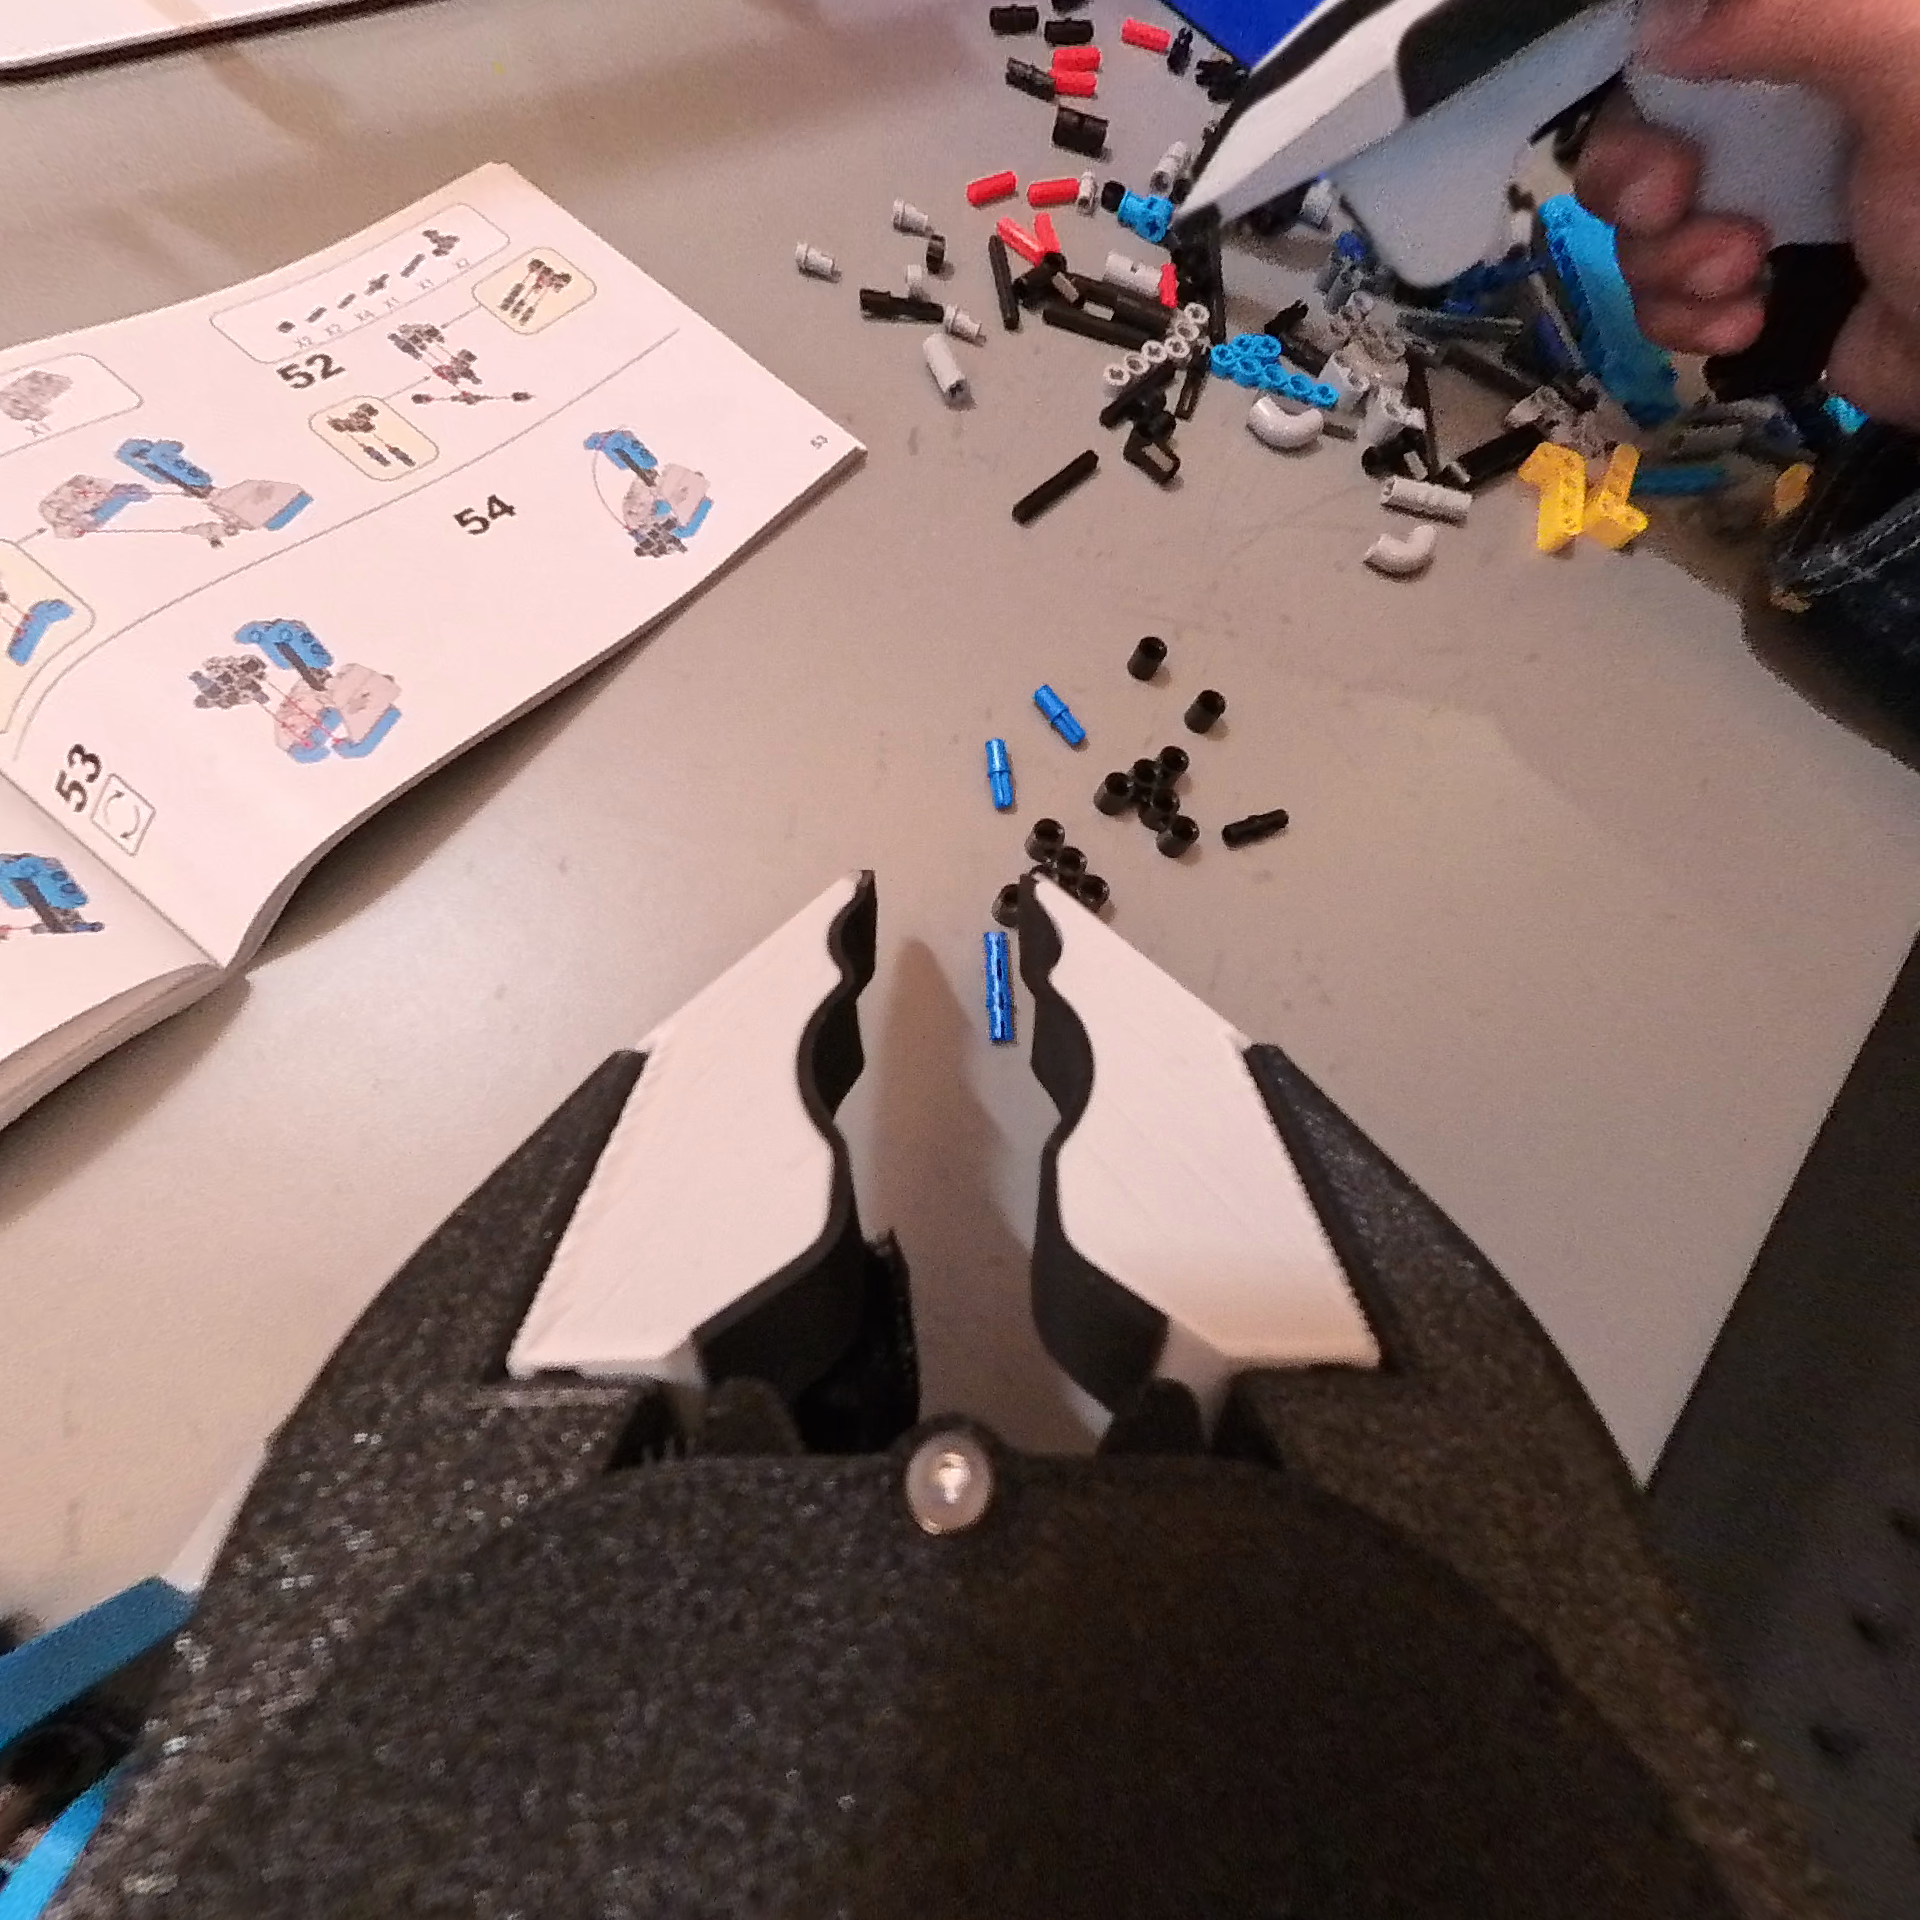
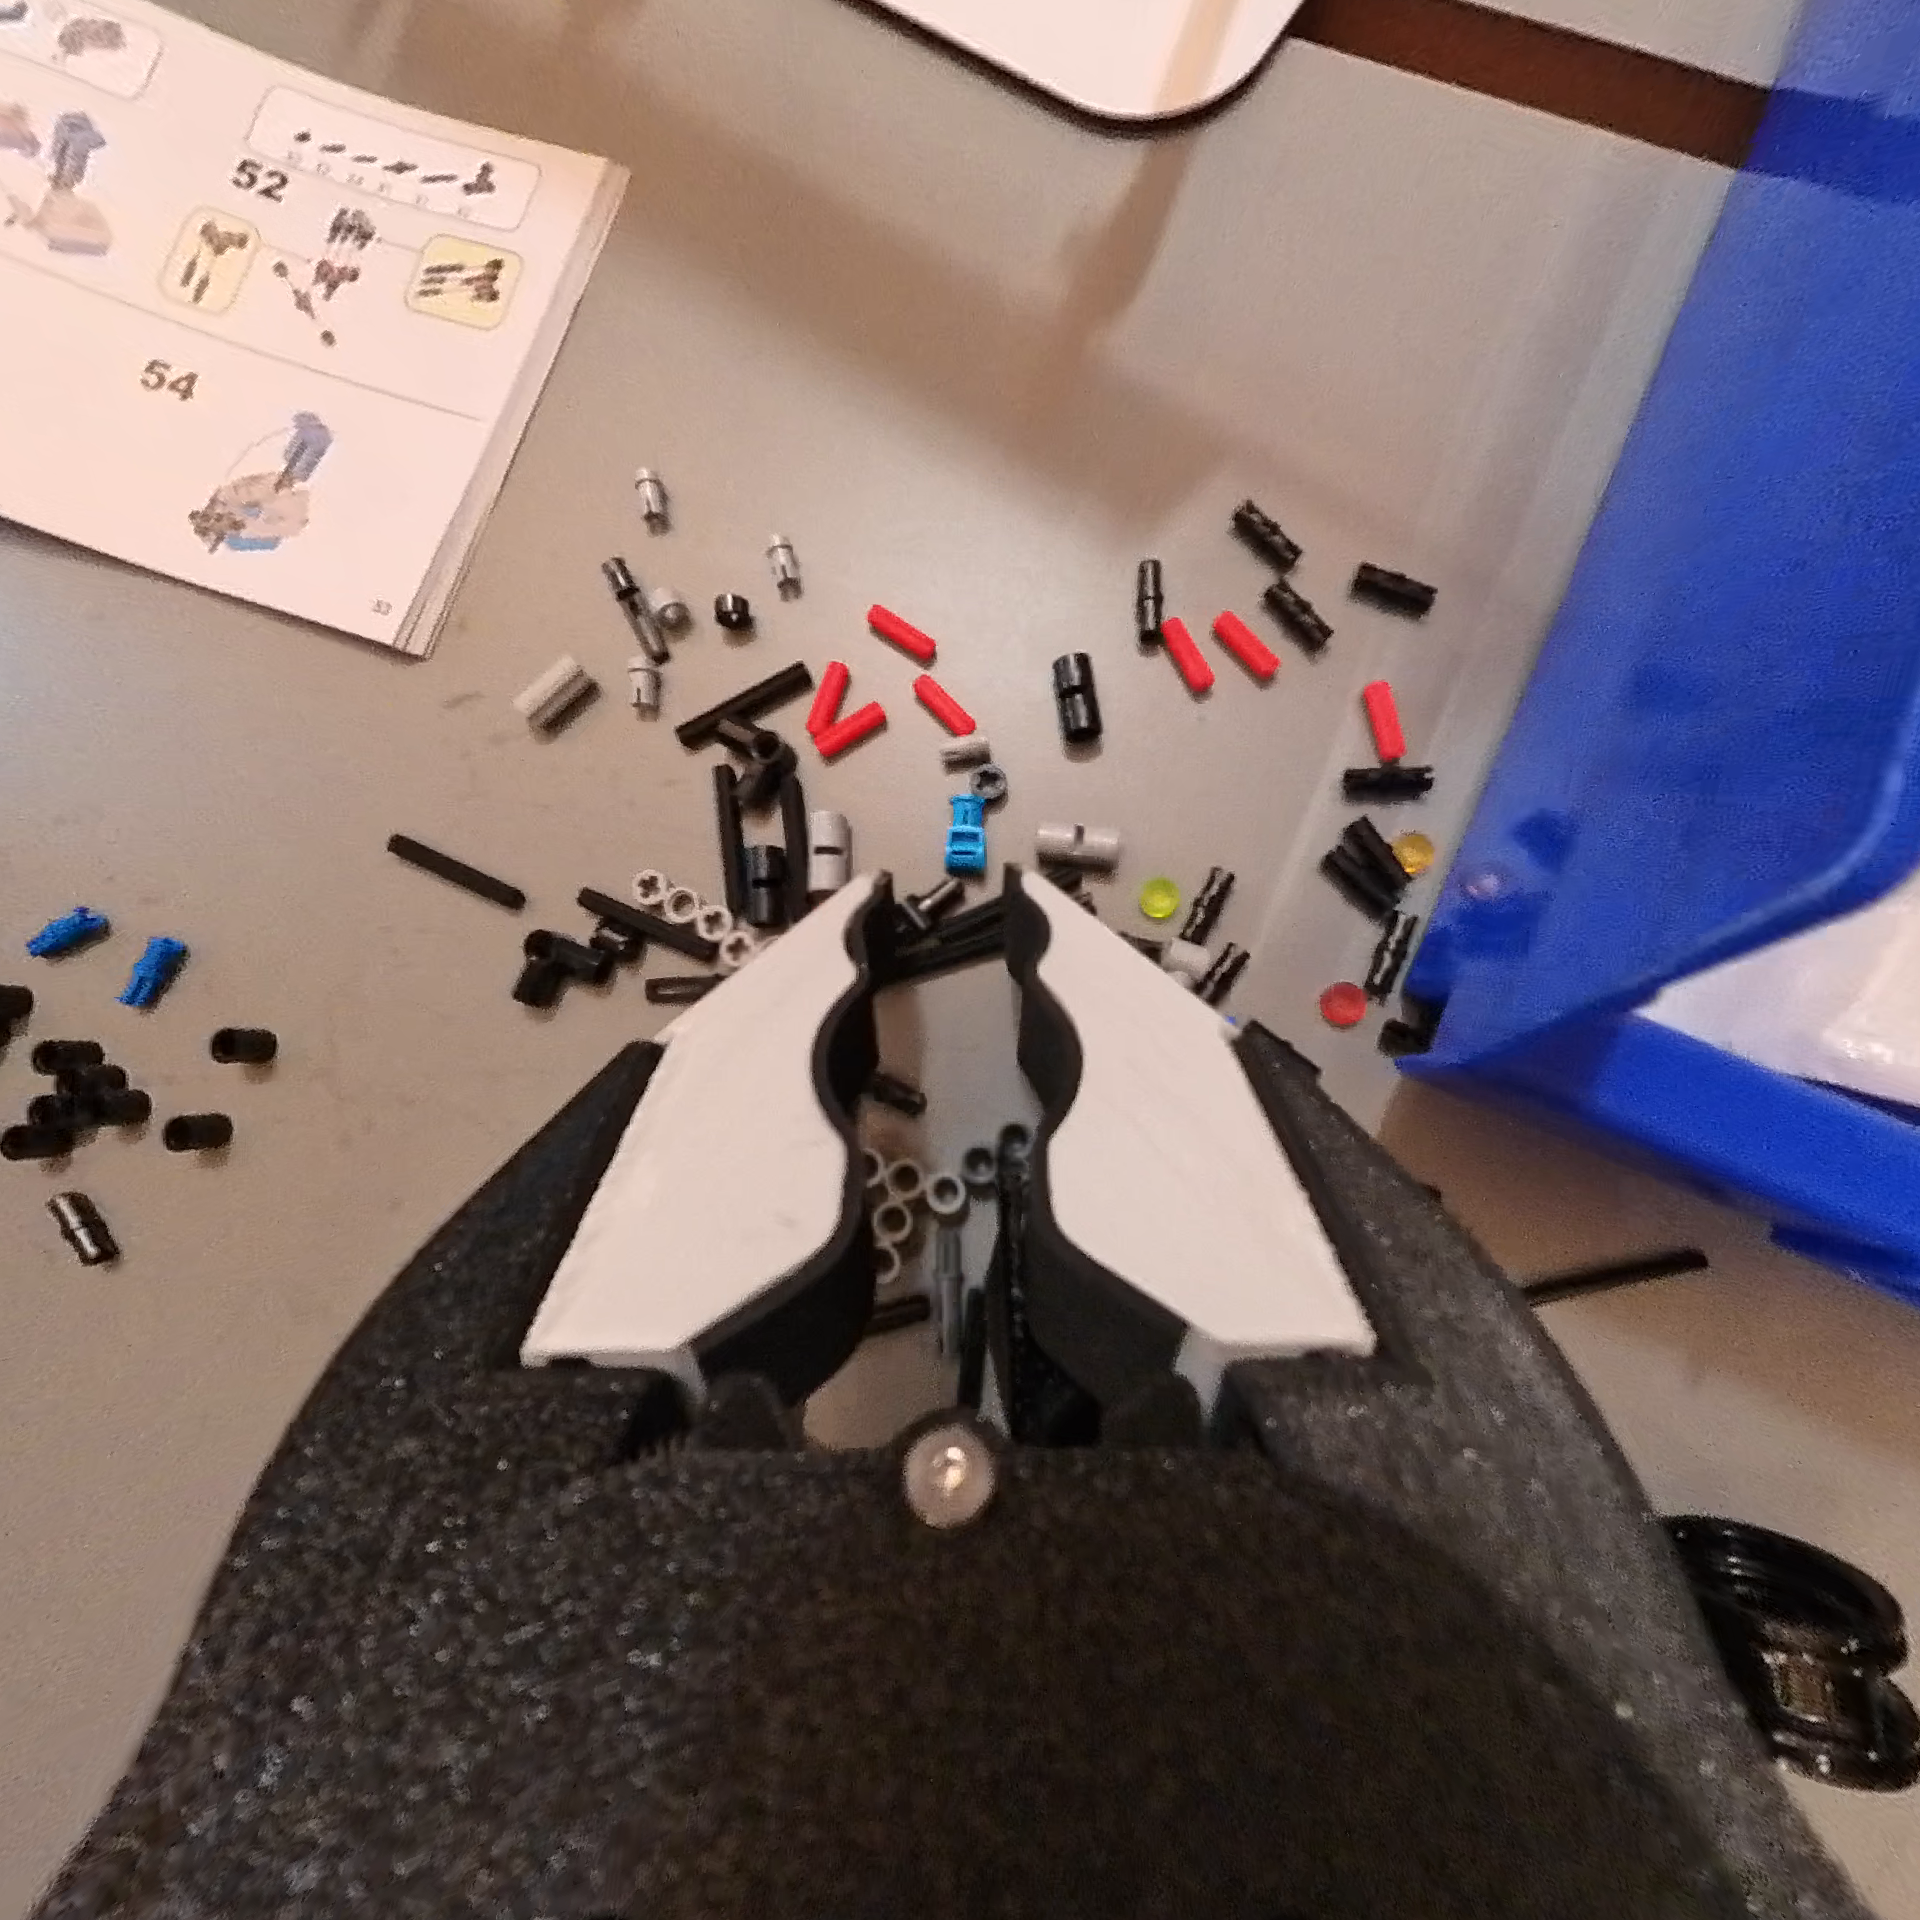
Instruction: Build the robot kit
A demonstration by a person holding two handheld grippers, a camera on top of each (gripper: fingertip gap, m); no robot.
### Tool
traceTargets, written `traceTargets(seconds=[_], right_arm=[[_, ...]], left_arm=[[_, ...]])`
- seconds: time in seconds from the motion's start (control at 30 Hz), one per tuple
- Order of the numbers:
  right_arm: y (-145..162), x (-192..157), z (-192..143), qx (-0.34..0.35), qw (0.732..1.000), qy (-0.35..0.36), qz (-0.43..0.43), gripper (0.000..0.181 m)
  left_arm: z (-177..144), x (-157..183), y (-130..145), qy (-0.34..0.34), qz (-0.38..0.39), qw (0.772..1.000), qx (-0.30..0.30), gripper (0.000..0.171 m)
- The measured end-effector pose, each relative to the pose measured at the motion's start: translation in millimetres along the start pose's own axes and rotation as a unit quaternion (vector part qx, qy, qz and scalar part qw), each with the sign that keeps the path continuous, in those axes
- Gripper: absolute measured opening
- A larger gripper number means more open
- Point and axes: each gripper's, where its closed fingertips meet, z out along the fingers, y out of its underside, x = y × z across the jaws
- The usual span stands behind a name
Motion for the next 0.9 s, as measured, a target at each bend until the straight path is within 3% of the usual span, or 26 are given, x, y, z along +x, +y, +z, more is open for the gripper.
traceTargets(seconds=[0.4, 0.7, 0.8, 0.9], right_arm=[[11, -3, 3, -0.03, 0.999, 0.01, -0.021, 0.016], [2, -8, -6, -0.015, 0.999, 0.012, -0.035, 0.016], [-10, -35, -22, 0.003, 0.998, -0.023, -0.061, 0.016], [-2, -103, -36, 0.001, 0.983, -0.137, -0.122, 0.016]], left_arm=[[-1, 0, -1, 0.002, -0.004, 1.0, 0.005, 0.027], [-2, 0, -2, 0.0, -0.003, 1.0, 0.005, 0.027], [-1, 0, -1, 0.0, -0.002, 1.0, 0.004, 0.027], [-1, 0, -1, 0.0, -0.002, 1.0, 0.004, 0.027]])
